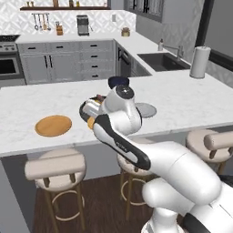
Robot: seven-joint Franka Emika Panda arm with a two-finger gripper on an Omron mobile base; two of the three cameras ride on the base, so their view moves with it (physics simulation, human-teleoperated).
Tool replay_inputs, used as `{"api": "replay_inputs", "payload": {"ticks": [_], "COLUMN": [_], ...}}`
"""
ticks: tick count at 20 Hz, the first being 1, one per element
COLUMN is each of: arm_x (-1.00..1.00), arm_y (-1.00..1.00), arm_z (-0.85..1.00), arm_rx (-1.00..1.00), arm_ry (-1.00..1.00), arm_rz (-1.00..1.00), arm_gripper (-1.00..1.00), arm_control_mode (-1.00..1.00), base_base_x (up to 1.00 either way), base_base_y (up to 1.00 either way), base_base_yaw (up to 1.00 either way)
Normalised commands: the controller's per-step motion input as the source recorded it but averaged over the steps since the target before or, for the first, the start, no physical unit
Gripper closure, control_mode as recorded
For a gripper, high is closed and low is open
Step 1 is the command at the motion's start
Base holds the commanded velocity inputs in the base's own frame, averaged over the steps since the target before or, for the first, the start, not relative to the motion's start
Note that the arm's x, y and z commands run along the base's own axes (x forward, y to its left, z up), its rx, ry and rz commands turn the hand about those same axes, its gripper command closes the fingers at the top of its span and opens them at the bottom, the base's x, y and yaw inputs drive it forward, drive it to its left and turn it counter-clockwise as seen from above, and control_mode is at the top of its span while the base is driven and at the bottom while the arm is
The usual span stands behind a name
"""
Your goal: Place one bun and one sausage from the bowl on each plate.
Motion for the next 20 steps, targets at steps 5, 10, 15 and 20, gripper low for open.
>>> {"api": "replay_inputs", "payload": {"ticks": [5, 10, 15, 20], "arm_x": [0.00, 0.36, 0.79, 0.32], "arm_y": [0.00, 0.00, 0.36, 0.28], "arm_z": [0.00, 0.00, -0.02, -0.05], "arm_rx": [0.00, 0.00, 0.00, 0.00], "arm_ry": [0.00, 0.03, 0.08, 0.00], "arm_rz": [0.00, -0.03, -0.09, -0.03], "arm_gripper": [1.00, 1.00, 1.00, 1.00], "arm_control_mode": [1.00, -1.00, -1.00, -1.00], "base_base_x": [0.22, 0.38, 0.00, 0.00], "base_base_y": [0.55, 0.00, 0.00, 0.00], "base_base_yaw": [-0.31, -0.08, 0.00, 0.00]}}
